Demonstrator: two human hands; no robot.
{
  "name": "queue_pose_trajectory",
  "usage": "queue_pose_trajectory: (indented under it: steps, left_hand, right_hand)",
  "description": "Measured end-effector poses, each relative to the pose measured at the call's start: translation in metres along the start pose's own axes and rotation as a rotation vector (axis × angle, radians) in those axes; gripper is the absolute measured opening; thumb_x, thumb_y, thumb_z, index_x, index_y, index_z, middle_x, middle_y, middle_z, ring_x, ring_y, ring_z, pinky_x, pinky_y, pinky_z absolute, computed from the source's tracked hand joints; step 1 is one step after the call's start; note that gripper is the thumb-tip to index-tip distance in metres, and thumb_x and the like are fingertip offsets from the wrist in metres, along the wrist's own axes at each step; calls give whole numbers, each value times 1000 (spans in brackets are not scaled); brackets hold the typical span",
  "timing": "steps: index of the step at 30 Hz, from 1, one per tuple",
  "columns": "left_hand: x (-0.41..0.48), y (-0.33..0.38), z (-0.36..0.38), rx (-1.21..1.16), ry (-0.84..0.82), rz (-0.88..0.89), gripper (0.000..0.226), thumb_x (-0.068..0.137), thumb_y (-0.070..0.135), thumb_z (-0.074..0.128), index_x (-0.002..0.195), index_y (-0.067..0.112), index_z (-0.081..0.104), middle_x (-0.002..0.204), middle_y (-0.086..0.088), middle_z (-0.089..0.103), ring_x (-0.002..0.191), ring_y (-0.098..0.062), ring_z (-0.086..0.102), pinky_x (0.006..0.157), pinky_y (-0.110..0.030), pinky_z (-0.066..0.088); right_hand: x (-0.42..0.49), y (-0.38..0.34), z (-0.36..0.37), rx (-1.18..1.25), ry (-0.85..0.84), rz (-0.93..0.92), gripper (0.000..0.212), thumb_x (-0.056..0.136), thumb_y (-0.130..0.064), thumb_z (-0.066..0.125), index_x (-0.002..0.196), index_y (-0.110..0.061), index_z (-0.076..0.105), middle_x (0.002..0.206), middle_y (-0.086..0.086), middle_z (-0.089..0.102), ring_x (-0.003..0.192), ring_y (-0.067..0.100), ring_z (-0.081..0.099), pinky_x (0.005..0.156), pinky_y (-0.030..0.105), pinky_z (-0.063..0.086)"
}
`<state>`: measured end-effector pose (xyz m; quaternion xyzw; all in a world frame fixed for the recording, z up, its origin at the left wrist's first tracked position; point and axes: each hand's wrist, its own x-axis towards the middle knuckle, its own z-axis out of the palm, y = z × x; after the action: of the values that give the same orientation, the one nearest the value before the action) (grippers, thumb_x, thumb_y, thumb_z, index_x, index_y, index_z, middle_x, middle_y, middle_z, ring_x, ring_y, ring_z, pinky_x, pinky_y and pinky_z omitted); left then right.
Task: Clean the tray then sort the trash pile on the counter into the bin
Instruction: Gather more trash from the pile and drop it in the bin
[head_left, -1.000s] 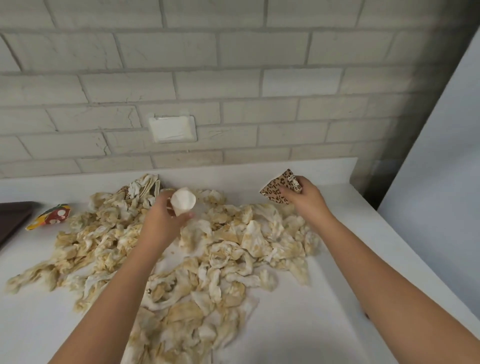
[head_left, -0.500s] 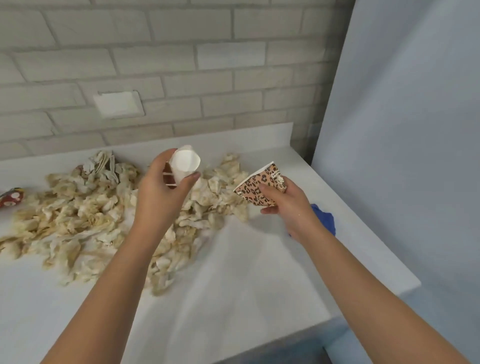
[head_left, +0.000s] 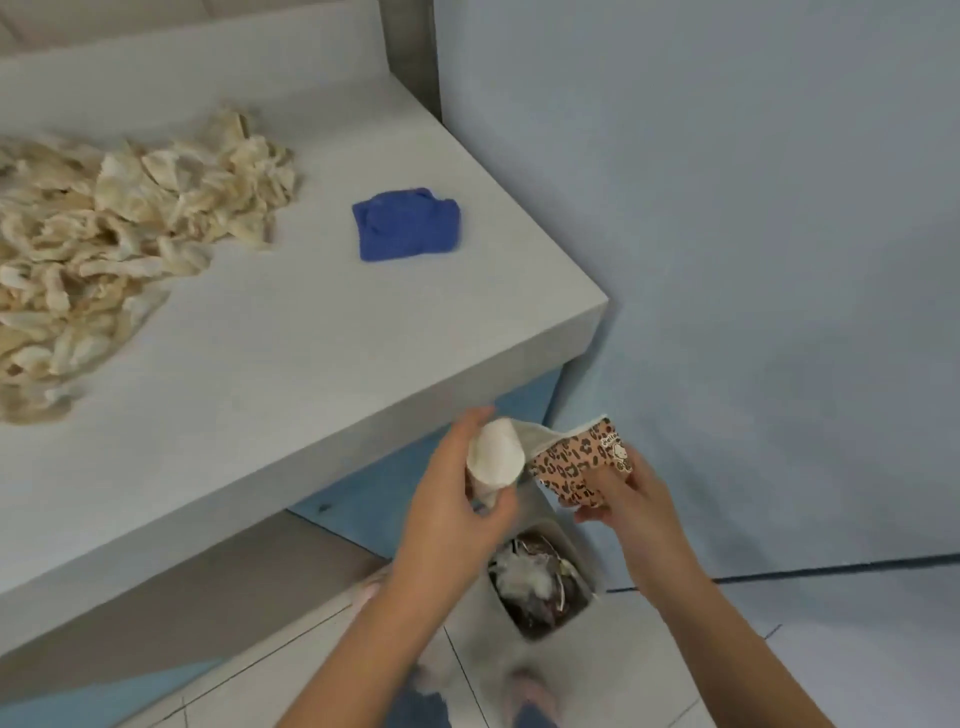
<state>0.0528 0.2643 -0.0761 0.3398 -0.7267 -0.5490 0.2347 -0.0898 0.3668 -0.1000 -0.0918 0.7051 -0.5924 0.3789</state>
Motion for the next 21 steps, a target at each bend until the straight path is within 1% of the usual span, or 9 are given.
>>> queue_pose_trajectory:
  steps: [2,4,7,9,10,12,15,18,21]
  left_hand:
    - [-7,-46,34,-21,-45,-132,59,81,10,69,122,44,47,122,16,55,110,-7,56,94,-27,49]
    - [-10,-96,65,-14,-66,-255,58,78,7,71,117,45,48,119,12,57,106,-12,59,93,-33,51]
    - [-9,-176,111,-10,-52,-451,56,76,5,73,113,38,48,111,3,61,92,-9,62,74,-14,52]
    - [-5,-232,140,44,-46,-533,53,77,10,74,121,27,50,103,4,62,84,-6,61,63,-6,46]
    - [-3,-257,155,109,-60,-549,54,77,15,75,124,24,51,103,4,62,83,-8,61,63,-5,44]
    - [4,-307,182,266,-100,-541,56,78,27,74,129,22,51,112,2,60,94,-14,58,77,-13,47]
    - [14,-375,214,529,-191,-489,53,86,36,64,134,20,46,124,-3,46,109,-17,50,94,-26,45]
    - [23,-428,233,654,-248,-418,36,94,17,50,130,17,49,128,-4,40,114,-19,47,97,-24,43]
    - [28,-472,246,804,-374,-335,40,96,6,41,134,19,43,137,-4,36,124,-19,42,104,-24,38]
  right_hand:
    - [6,45,-23,-69,34,80,17,91,-4,52,104,-15,56,98,5,67,79,15,68,55,21,54]
    - [19,93,-42,-140,63,157,16,92,-7,53,105,-15,54,97,3,65,83,16,65,56,23,54]
    - [50,176,-61,-270,117,280,10,90,-10,56,97,-15,54,87,6,64,76,21,62,72,44,55]
    - [78,234,-68,-387,159,348,10,86,-15,58,95,-16,55,83,7,66,75,24,62,75,45,53]
    - [92,261,-70,-442,174,379,11,84,-18,58,95,-17,55,82,5,66,75,24,62,74,43,52]
    - [118,308,-72,-548,183,413,14,83,-25,57,96,-20,54,86,3,65,77,22,61,70,36,50]
    - [151,368,-74,-663,167,412,28,88,-29,54,113,-16,52,104,6,59,84,23,58,68,30,44]
    - [175,422,-74,-867,60,381,47,94,-42,47,131,-14,40,127,12,46,100,29,59,77,32,45]
    - [191,468,-71,-1067,-57,290,46,96,-39,45,136,-20,35,136,8,41,114,25,55,89,31,48]
